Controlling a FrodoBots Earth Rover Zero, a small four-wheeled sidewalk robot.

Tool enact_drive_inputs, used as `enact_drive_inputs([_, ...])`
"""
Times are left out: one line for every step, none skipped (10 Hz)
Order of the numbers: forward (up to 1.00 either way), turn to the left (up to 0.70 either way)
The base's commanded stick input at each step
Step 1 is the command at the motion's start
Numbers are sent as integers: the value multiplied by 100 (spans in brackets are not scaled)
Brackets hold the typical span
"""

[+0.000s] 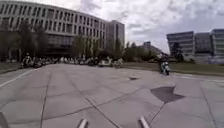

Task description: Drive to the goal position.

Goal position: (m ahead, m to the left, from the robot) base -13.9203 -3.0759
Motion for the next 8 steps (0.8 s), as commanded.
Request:
enact_drive_inputs([0,-70])
enact_drive_inputs([0,-70])
enact_drive_inputs([0,-70])
enact_drive_inputs([0,-70])
enact_drive_inputs([0,-70])
enact_drive_inputs([0,-70])
enact_drive_inputs([0,-70])
enact_drive_inputs([0,-70])
